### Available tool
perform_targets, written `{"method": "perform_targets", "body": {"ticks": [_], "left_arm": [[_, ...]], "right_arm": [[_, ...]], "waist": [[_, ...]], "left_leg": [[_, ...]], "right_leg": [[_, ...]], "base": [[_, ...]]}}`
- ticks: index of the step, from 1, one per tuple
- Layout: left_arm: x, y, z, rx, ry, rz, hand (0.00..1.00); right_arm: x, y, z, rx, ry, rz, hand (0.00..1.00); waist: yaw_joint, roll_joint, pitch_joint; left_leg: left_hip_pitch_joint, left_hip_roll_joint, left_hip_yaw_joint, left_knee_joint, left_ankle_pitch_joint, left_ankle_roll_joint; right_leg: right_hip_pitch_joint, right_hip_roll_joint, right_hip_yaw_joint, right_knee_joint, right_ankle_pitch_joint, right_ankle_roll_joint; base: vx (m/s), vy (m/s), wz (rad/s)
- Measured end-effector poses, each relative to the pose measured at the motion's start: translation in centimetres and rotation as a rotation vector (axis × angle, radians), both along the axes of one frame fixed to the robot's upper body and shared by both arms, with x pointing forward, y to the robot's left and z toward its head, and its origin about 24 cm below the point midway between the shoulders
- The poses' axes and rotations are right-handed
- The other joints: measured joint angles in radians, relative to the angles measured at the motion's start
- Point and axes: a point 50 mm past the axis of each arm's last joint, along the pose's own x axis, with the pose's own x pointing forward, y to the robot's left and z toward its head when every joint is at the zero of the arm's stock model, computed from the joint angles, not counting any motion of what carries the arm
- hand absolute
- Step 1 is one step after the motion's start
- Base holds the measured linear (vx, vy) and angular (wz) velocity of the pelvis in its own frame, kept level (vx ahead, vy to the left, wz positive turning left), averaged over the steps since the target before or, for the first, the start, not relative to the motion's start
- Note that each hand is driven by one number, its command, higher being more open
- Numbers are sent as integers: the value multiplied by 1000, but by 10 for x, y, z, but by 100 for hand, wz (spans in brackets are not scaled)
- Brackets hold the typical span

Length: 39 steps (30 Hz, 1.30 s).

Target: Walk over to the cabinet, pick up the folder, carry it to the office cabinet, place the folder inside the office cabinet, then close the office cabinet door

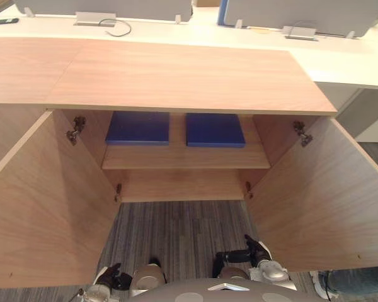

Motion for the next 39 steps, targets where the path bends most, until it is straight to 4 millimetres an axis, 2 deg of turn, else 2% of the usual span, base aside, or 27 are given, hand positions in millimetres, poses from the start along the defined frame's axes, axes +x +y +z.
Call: {"method": "perform_targets", "body": {"ticks": [5, 6, 7, 8, 10, 12, 13, 15, 16, 17, 18, 19, 20, 22, 24, 25, 26, 28, 29, 30, 31, 33, 36, 39], "left_arm": [[-20, -9, -5, -26, 20, 134, 100], [-24, -12, -6, -30, 30, 153, 100], [-27, -14, -6, -28, 36, 162, 100], [-29, -14, -6, -30, 36, 169, 100], [-30, -14, -6, -33, 31, 189, 100], [-30, -13, -6, -31, 25, 199, 100], [-31, -12, -6, -26, 20, 224, 100], [-30, -12, -5, -17, 12, 240, 100], [-29, -11, -5, -11, 6, 250, 100], [-30, -11, -5, -14, 2, 270, 100], [-30, -11, -5, -15, -2, 289, 100], [-31, -9, -5, -16, -7, 318, 100], [-32, -8, -5, -18, -8, 345, 100], [-32, -7, -5, -23, -16, 371, 100], [-31, -10, -6, -33, -12, 374, 100], [-32, -10, -6, -35, -10, 379, 100], [-33, -12, -7, -43, -3, 391, 100], [-34, -14, -8, -50, 2, 386, 100], [-31, -15, -8, -56, -5, 380, 100], [-26, -14, -7, -61, -21, 393, 100], [-27, -14, -7, -61, -22, 398, 100], [-30, -14, -7, -68, -36, 433, 100], [-31, -13, -7, -79, -56, 472, 100], [-32, -14, -7, -90, -75, 536, 100]], "right_arm": [[-22, 3, -7, 90, 15, -267, 100], [-26, 3, -7, 104, 12, -317, 100], [-31, 2, -8, 127, 7, -386, 100], [-35, 2, -8, 141, 5, -431, 100], [-39, 0, -9, 166, 5, -509, 100], [-42, 0, -10, 181, 7, -557, 100], [-42, 0, -10, 189, 5, -579, 100], [-44, 0, -10, 185, 8, -590, 100], [-44, 0, -10, 180, 9, -600, 100], [-44, 0, -10, 176, 8, -601, 100], [-44, -1, -10, 171, 6, -602, 100], [-44, -1, -10, 165, 7, -603, 100], [-45, -1, -10, 158, 8, -604, 100], [-48, -4, -9, 136, 2, -611, 100], [-49, -8, -8, 111, -11, -591, 100], [-48, -9, -7, 105, -14, -577, 100], [-47, -10, -7, 94, -17, -541, 100], [-45, -10, -6, 82, -20, -496, 100], [-45, -8, -6, 84, -18, -489, 100], [-46, -8, -7, 86, -13, -481, 100], [-46, -7, -7, 86, -10, -474, 100], [-46, -9, -7, 91, -21, -456, 100], [-52, -13, -9, 88, -4, -447, 100], [-75, -15, -16, 90, 89, -503, 100]], "waist": [[3, -8, -21], [4, -1, -23], [4, -10, -31], [4, -4, -29], [4, -13, -32], [4, -8, -29], [6, -10, -29], [4, -14, -38], [4, -13, -41], [5, -11, -43], [4, -10, -44], [3, -12, -46], [1, -16, -51], [-6, -18, -55], [-4, -8, -60], [-2, -4, -62], [-3, 4, -66], [-6, 9, -69], [-7, 4, -71], [-6, 3, -72], [-5, 1, -72], [-8, 3, -68], [-27, 0, -67], [-27, 3, -65]], "left_leg": [[77, -20, 42, -64, 12, 5], [94, -30, 52, -87, 18, 5], [116, -39, 63, -114, 27, 11], [128, -47, 70, -135, 32, 12], [155, -62, 83, -172, 43, 18], [175, -69, 108, -187, 47, 23], [191, -65, 141, -188, 42, 17], [187, -52, 173, -173, 31, 13], [186, -36, 204, -168, 29, 11], [186, -25, 220, -166, 27, 9], [185, -10, 245, -165, 25, 5], [183, 1, 272, -161, 22, 0], [179, 10, 299, -158, 17, -7], [174, 13, 330, -158, 11, -18], [170, 21, 366, -157, 4, -29], [171, 24, 380, -155, 1, -33], [172, 30, 409, -154, -2, -36], [171, 29, 453, -153, -7, -36], [171, 24, 483, -148, -13, -37], [171, 27, 515, -129, -26, -40], [173, 29, 532, -121, -32, -43], [191, 50, 589, -83, -59, -56], [192, 65, 603, -61, -82, -77], [192, 82, 614, -63, -86, -94]], "right_leg": [[32, -17, 12, 7, -13, 14], [31, -25, 18, 14, -18, 21], [34, -33, 22, 20, -23, 28], [34, -38, 26, 22, -25, 31], [32, -52, 25, 38, -34, 43], [29, -75, -14, 54, -43, 35], [28, -108, -93, 75, -50, 1], [10, -116, -136, 85, -42, -61], [-2, -115, -169, 84, -42, -112], [-8, -113, -189, 85, -43, -143], [-19, -112, -224, 86, -46, -191], [-27, -111, -252, 85, -29, -236], [-46, -103, -260, 82, -16, -252], [-69, -97, -259, 80, 4, -223], [-86, -88, -276, 61, 50, -166], [-89, -83, -291, 52, 68, -155], [-92, -73, -331, 24, 103, -140], [-88, -55, -350, -49, 150, -114], [-80, -43, -347, -114, 189, -87], [-63, -27, -322, -183, 229, -81], [-58, -21, -305, -204, 241, -74], [-67, -4, -250, -208, 241, -73], [-70, 11, -240, -209, 226, -82], [-80, 32, -238, -209, 219, -90]], "base": [[40, 28, -12], [52, 59, -14], [47, 65, -15], [50, 63, -13], [43, 57, -13], [52, 63, -30], [55, 71, -50], [64, 49, -62], [77, 14, -67], [74, -5, -73], [72, 0, -71], [83, 0, -86], [89, -6, -81], [91, -8, -54], [80, -3, -48], [43, -6, -74], [7, -9, -85], [-34, -6, -79], [-65, -1, -74], [-76, -4, -77], [-99, -6, -84], [-112, -13, -75], [-120, -26, -26], [-113, 6, -19]]}}
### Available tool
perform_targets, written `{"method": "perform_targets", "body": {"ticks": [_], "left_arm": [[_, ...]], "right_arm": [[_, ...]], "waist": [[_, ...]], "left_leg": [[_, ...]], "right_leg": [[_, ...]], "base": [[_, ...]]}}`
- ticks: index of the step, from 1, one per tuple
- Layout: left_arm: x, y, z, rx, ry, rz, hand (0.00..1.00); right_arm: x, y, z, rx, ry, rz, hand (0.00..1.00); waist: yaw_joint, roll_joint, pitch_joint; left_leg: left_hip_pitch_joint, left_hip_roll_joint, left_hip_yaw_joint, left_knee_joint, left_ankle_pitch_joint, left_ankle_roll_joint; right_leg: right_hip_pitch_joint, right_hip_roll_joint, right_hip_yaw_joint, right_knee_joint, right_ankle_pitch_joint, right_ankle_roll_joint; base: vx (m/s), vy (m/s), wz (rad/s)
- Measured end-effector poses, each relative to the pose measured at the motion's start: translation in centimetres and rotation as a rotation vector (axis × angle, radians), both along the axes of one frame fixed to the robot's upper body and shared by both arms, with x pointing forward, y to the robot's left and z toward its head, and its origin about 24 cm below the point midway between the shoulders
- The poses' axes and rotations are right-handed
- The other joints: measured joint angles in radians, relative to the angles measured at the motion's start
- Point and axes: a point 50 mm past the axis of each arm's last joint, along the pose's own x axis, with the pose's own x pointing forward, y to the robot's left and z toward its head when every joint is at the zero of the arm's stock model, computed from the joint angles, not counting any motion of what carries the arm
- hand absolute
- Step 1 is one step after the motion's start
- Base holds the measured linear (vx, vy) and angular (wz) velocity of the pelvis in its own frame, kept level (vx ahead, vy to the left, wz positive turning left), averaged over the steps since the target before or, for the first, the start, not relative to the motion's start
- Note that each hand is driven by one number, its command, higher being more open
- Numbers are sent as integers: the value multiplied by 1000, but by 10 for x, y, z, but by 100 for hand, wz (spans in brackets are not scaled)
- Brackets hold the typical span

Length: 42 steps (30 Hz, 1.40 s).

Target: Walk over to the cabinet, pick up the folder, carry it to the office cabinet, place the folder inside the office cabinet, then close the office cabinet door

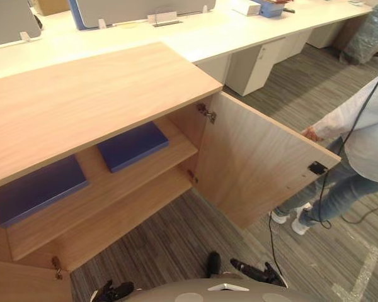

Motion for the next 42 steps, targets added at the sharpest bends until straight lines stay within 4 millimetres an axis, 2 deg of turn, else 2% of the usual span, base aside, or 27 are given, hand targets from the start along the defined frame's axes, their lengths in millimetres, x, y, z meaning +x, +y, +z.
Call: {"method": "perform_targets", "body": {"ticks": [2, 5, 8, 13, 14, 15, 16, 17, 18, 19, 20, 21, 23, 27, 31, 34, 35, 36, 37, 38, 39, 40, 42], "left_arm": [[-1, -2, -1, -5, -3, 24, 100], [1, -8, -2, -26, -8, 21, 100], [4, -13, -3, -40, -15, 15, 100], [8, -15, -3, -38, -20, 2, 100], [8, -14, -3, -40, -26, 17, 100], [11, -12, -2, -43, -48, 38, 100], [13, -15, -2, -49, -59, 40, 100], [14, -17, -2, -52, -66, 41, 100], [15, -23, -3, -61, -66, 43, 100], [15, -26, -3, -68, -65, 40, 100], [15, -29, -4, -80, -64, 46, 100], [17, -29, -4, -78, -70, 44, 100], [15, -27, -4, -74, -66, 46, 100], [12, -29, -5, -77, -52, 59, 100], [11, -35, -6, -93, -52, 73, 100], [7, -35, -6, -97, -49, 111, 100], [3, -32, -6, -93, -50, 135, 100], [3, -34, -5, -96, -61, 140, 100], [6, -37, -5, -103, -73, 142, 100], [4, -39, -5, -109, -77, 157, 100], [4, -38, -5, -106, -80, 155, 100], [5, -38, -4, -105, -83, 154, 100], [7, -36, -4, -102, -90, 154, 100]], "right_arm": [[-4, -3, -1, 3, 6, -64, 100], [-8, -8, -1, -7, 12, -109, 100], [-11, -13, -1, -15, 20, -146, 100], [-13, -17, 0, -33, 27, -194, 100], [-12, -18, 0, -39, 25, -195, 100], [-10, -19, 1, -42, 19, -192, 100], [-8, -20, 1, -44, 15, -190, 100], [-6, -22, 1, -52, 8, -185, 100], [1, -30, 3, -72, -6, -169, 100], [3, -34, 4, -81, -12, -160, 100], [5, -33, 4, -81, -12, -154, 100], [4, -33, 5, -85, -11, -162, 100], [-12, -31, 3, -84, 34, -182, 100], [-20, -29, 2, -81, 49, -193, 100], [-11, -35, 6, -100, 9, -179, 100], [-10, -34, 6, -98, 3, -174, 100], [-8, -31, 6, -90, -2, -176, 100], [-10, -32, 6, -87, -5, -187, 100], [-9, -36, 7, -91, -14, -196, 100], [-7, -35, 7, -83, -19, -180, 100], [-2, -34, 7, -68, -39, -176, 100], [-1, -33, 7, -58, -41, -179, 100], [-1, -33, 7, -28, -49, -237, 100]], "waist": [[-2, 11, 7], [-1, 45, 19], [2, 69, 21], [2, 77, 34], [5, 74, 40], [10, 79, 45], [12, 71, 43], [28, 86, 48], [37, 118, 46], [36, 138, 46], [35, 140, 50], [30, 147, 54], [24, 141, 49], [24, 139, 21], [27, 165, 14], [27, 159, 7], [36, 129, 19], [29, 146, 4], [24, 163, 0], [47, 154, -4], [49, 166, -5], [47, 155, -1], [29, 164, -3]], "left_leg": [[7, 10, 1, 3, 6, -12], [30, 27, -14, 12, 13, -4], [34, 32, -87, 11, 5, -5], [33, 45, -100, 49, -19, -1], [20, 56, -144, 105, -34, 10], [-20, 62, -275, 186, -50, 34], [-41, 61, -340, 221, -61, 44], [-67, 52, -473, 259, -108, 43], [-72, 31, -606, 236, -172, 34], [-71, 26, -658, 213, -211, 29], [-65, 5, -670, 204, -242, 17], [-59, -23, -695, 190, -243, 46], [-47, -41, -698, 177, -232, 60], [-15, -53, -672, 97, -207, 58], [31, -56, -640, 71, -180, 49], [29, -82, -629, 165, -158, 41], [0, -93, -636, 257, -169, 49], [-3, -88, -615, 168, -212, 101], [-8, -78, -611, 110, -189, 87], [13, -91, -572, 97, -182, 91], [13, -93, -551, 102, -185, 97], [13, -90, -542, 103, -186, 99], [15, -66, -535, 102, -181, 105]], "right_leg": [[1, 15, 8, 0, -3, -6], [24, 34, 15, 0, -3, -9], [32, 43, 18, 0, -9, -6], [45, 45, 19, 0, -22, 1], [43, 45, 30, 0, -27, -2], [35, 47, 59, 0, -27, -2], [31, 51, 79, 0, -27, -2], [19, 66, 130, 0, -26, -2], [-8, 95, 175, 0, -22, 4], [-21, 112, 187, 0, -18, 10], [-32, 117, 200, 1, -10, 21], [-34, 114, 211, 1, -13, 21], [-35, 106, 228, 1, -8, 20], [-59, 109, 256, 2, 26, 27], [-55, 128, 295, 7, 29, 30], [-26, 107, 307, 7, 30, 30], [-12, 71, 330, 7, 30, 30], [-6, 66, 324, 7, 31, 31], [-7, 82, 320, 7, 35, 37], [-13, 74, 329, 9, 38, 40], [-35, 72, 300, 60, 3, 7], [-60, 70, 282, 113, -23, -5], [-121, 50, 138, 340, -134, -56]], "base": [[-65, 31, -18], [-38, 77, -7], [-41, 102, -2], [-81, 105, 2], [-137, 97, -27], [-138, 84, -39], [-113, 78, -76], [-153, 149, -108], [-165, 175, -115], [-136, 156, -103], [-107, 116, -64], [-72, 133, -51], [14, 122, -18], [119, 48, -17], [221, 30, -40], [118, 31, -44], [10, 73, -23], [-22, 71, -10], [-88, 56, -36], [-81, 45, -53], [-92, 69, -63], [-51, 51, -23], [7, 9, 1]]}}
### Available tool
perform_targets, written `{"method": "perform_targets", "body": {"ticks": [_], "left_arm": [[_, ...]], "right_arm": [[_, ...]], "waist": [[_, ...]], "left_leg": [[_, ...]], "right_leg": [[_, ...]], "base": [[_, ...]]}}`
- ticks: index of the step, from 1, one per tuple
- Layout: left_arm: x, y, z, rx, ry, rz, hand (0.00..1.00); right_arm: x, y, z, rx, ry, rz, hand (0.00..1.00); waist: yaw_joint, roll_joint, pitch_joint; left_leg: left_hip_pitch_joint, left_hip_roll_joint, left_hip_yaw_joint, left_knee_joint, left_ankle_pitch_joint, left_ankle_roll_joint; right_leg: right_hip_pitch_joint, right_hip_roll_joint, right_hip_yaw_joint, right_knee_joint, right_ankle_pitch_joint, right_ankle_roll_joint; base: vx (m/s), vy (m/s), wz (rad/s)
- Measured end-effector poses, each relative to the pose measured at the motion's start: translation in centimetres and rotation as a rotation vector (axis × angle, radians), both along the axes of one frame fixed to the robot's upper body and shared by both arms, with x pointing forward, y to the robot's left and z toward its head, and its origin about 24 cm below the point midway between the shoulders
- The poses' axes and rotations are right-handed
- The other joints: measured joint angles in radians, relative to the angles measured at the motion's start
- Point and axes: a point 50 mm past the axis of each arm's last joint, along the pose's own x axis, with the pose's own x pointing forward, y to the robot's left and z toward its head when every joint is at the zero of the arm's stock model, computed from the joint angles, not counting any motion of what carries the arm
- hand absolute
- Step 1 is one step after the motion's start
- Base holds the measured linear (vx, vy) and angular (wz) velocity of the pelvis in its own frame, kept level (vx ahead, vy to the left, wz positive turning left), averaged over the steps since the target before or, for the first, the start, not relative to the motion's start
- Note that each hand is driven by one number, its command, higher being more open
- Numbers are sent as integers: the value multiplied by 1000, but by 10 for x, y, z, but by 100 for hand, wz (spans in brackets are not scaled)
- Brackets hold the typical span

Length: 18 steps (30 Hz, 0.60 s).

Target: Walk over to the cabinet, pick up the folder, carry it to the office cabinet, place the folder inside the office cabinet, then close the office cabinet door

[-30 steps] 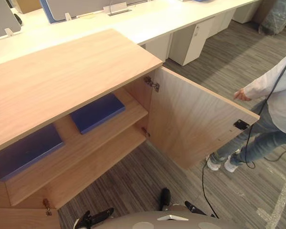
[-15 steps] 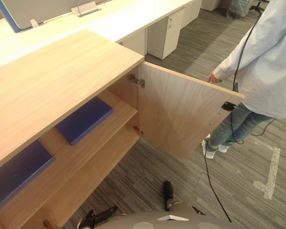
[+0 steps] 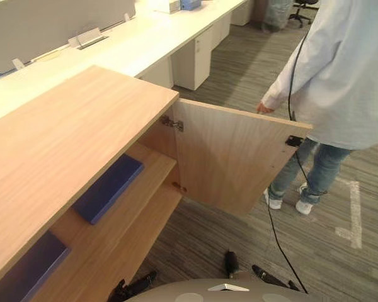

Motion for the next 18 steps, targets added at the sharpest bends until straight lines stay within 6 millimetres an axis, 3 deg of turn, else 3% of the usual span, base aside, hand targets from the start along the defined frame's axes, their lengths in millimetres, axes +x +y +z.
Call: {"method": "perform_targets", "body": {"ticks": [2, 4, 7, 11, 18], "left_arm": [[0, 2, 0, 3, 4, -2, 100], [1, 8, 1, 14, 4, -11, 100], [12, 5, 1, 4, -16, -65, 100], [21, 6, 3, 3, -37, -142, 100], [13, 10, 1, 1, -3, -142, 100]], "right_arm": [[0, -2, 0, 7, -7, -16, 100], [2, -6, 0, 60, -46, -59, 100], [23, -19, 5, 56, -114, -65, 100], [37, -26, 7, 70, -149, -52, 100], [49, -9, 3, 190, -203, -86, 100]], "waist": [[-1, -5, -1], [0, -28, -8], [-1, -18, -9], [7, -31, -15], [25, -47, -7]], "left_leg": [[0, 16, -1, 7, 1, -3], [-5, 14, -2, 9, 4, -15], [-39, 13, -15, -8, 21, -28], [-55, 3, -42, -48, 63, -32], [-51, 2, -56, -67, 67, -37]], "right_leg": [[0, -12, -72, 91, -59, -10], [8, -6, -74, 52, -63, 5], [24, 11, -75, -69, -29, 54], [125, 43, -86, -343, 103, 58], [120, 44, -88, -343, 100, 55]], "base": [[87, -37, -2], [81, -62, -17], [31, -96, -1], [0, -49, 9], [-38, 28, 2]]}}
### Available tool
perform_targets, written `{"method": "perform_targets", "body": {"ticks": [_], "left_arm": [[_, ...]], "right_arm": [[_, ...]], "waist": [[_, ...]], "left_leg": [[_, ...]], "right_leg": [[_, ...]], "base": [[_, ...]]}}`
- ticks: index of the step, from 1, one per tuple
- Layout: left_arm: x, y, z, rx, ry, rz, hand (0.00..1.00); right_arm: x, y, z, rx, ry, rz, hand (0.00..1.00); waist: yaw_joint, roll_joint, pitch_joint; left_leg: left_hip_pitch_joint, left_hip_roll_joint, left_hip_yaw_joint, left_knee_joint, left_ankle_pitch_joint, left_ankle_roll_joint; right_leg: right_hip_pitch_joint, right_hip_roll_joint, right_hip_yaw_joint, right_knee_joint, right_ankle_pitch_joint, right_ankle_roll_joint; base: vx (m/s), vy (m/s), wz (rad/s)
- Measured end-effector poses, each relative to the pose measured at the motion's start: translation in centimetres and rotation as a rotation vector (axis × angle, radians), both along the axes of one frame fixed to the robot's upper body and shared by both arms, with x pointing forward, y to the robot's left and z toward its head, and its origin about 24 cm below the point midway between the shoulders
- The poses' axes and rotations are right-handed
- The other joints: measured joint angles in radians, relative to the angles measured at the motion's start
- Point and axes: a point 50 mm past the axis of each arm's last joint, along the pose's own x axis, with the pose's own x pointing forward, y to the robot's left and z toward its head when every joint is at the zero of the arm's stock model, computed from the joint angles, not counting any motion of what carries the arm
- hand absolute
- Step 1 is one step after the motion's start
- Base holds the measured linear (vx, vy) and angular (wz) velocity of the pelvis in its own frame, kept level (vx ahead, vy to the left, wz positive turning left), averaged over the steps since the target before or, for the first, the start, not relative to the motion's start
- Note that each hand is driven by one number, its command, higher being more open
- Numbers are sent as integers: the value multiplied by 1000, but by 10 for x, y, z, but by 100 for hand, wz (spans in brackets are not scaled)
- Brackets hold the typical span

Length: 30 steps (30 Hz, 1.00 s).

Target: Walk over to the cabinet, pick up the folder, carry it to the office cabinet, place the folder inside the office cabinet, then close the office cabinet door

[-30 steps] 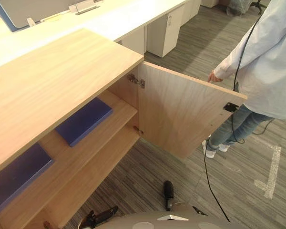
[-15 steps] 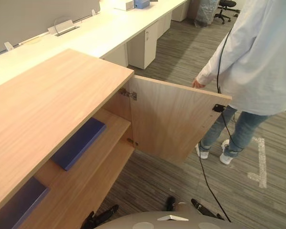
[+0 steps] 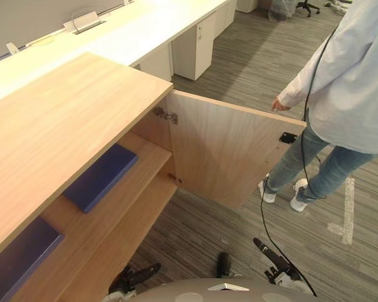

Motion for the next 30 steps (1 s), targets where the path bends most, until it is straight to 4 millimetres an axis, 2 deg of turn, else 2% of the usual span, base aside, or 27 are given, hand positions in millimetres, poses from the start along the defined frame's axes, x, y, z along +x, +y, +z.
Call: {"method": "perform_targets", "body": {"ticks": [5, 10, 15, 19, 22, 30], "left_arm": [[-4, 1, -1, -4, 20, -11, 100], [3, 4, 0, 5, 9, -67, 100], [4, 3, 1, 13, 13, -114, 100], [3, 4, 1, 13, 14, -115, 100], [2, 4, 0, 16, 18, -112, 100], [-1, 3, 0, 17, 24, -105, 100]], "right_arm": [[7, 9, 0, 53, -47, 17, 100], [27, 20, 6, 97, -132, 59, 100], [59, 23, 25, 142, -339, 64, 100], [72, 19, 36, 156, -438, 3, 100], [82, 12, 48, 140, -526, -58, 100], [106, -45, 107, -79, -828, -313, 100]], "waist": [[-1, 4, -2], [-3, -5, 3], [-11, -4, 3], [-18, -4, 3], [-26, -3, 3], [-30, 13, -6]], "left_leg": [[14, -2, -1, -7, 0, -1], [14, -11, -9, -8, -1, -2], [16, -21, -22, -7, -1, -1], [17, -28, -29, -7, -1, -1], [17, -34, -30, -7, -1, -1], [19, -47, -42, 13, -1, -2]], "right_leg": [[8, 1, 2, 0, 4, 1], [9, -4, 6, 0, 5, 2], [12, -14, 7, 0, 6, 8], [13, -18, 7, 0, 6, 8], [12, -21, 10, 0, 6, 9], [18, -34, 25, 0, 4, 22]], "base": [[19, 46, -1], [12, 68, -1], [10, 63, 0], [-5, 51, 1], [-13, 47, -1], [-1, 46, -4]]}}
